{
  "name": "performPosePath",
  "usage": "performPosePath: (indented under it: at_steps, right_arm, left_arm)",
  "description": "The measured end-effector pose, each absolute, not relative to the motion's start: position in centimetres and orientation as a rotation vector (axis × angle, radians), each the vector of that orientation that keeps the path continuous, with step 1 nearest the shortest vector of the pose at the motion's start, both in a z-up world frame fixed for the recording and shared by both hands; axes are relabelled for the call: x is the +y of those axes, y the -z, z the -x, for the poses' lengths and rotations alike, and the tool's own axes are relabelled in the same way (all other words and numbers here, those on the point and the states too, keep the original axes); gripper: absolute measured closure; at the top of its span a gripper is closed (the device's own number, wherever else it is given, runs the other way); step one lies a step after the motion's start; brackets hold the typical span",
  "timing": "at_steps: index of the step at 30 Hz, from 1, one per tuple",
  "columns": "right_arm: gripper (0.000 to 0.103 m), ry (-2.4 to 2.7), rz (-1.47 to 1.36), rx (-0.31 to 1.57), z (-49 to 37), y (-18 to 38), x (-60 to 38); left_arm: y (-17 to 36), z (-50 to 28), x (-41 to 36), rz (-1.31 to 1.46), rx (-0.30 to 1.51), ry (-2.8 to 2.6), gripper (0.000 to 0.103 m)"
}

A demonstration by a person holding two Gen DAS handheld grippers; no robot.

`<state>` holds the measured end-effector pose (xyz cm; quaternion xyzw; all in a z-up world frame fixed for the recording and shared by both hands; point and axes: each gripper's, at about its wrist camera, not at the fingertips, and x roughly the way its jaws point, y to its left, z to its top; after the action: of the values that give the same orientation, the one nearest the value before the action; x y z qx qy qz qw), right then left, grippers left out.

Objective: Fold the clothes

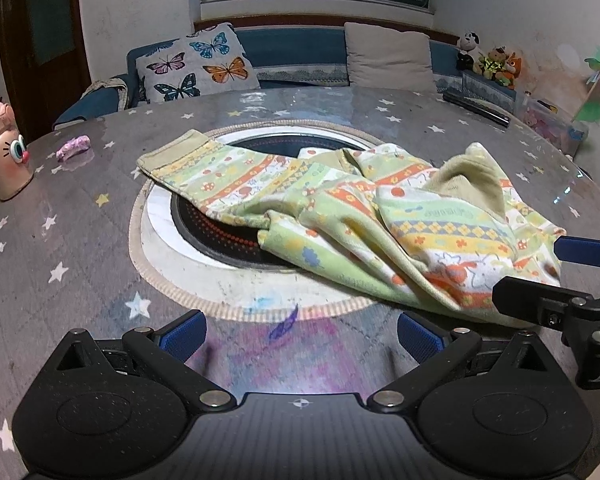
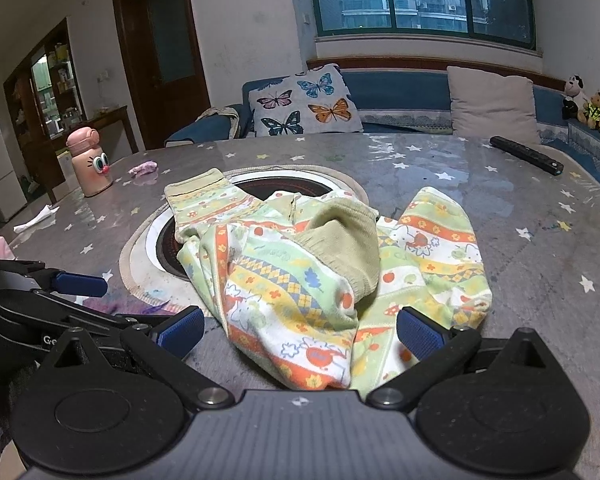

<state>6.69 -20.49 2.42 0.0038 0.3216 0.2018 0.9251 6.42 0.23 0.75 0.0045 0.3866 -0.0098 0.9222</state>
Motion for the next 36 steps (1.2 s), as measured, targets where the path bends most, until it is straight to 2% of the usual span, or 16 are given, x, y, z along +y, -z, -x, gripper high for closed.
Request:
performPosePath:
  at_steps: [13,15,18,22,25,27,28,36]
  right_arm:
    - [0.000,-0.438,-0.104,0.707,-11.5,-1.7,-20.6]
    - [0.006,-0.444,-0.127,0.726,-12.3,-1.3,-20.6]
    - [0.021,-0.461,-0.144,0.742,-12.6,-1.0,-20.3]
    - [0.050,-0.503,-0.137,0.718,-11.9,-1.5,-20.0]
    - [0.064,-0.536,-0.128,0.694,-11.2,-2.1,-19.7]
    - [0.068,-0.560,-0.116,0.675,-10.6,-2.6,-19.5]
    - [0.074,-0.577,-0.100,0.658,-10.1,-2.9,-19.3]
    - [0.080,-0.734,0.035,0.612,-6.0,-3.9,-16.5]
  left_arm:
    - [-2.6,-8.4,2.2,-0.009,0.740,-0.041,0.000]
    - [-3.0,-8.6,2.7,-0.006,0.730,-0.053,0.000]
    - [-3.5,-9.0,3.3,-0.001,0.716,-0.070,0.000]
    - [-4.0,-9.3,4.1,0.006,0.699,-0.091,0.000]
    - [-4.4,-9.3,4.5,0.011,0.686,-0.099,0.000]
    - [-4.7,-9.3,4.7,0.015,0.677,-0.099,0.000]
    - [-4.9,-9.3,4.7,0.018,0.673,-0.098,0.000]
    - [-6.2,-9.9,4.4,0.034,0.652,-0.053,0.000]
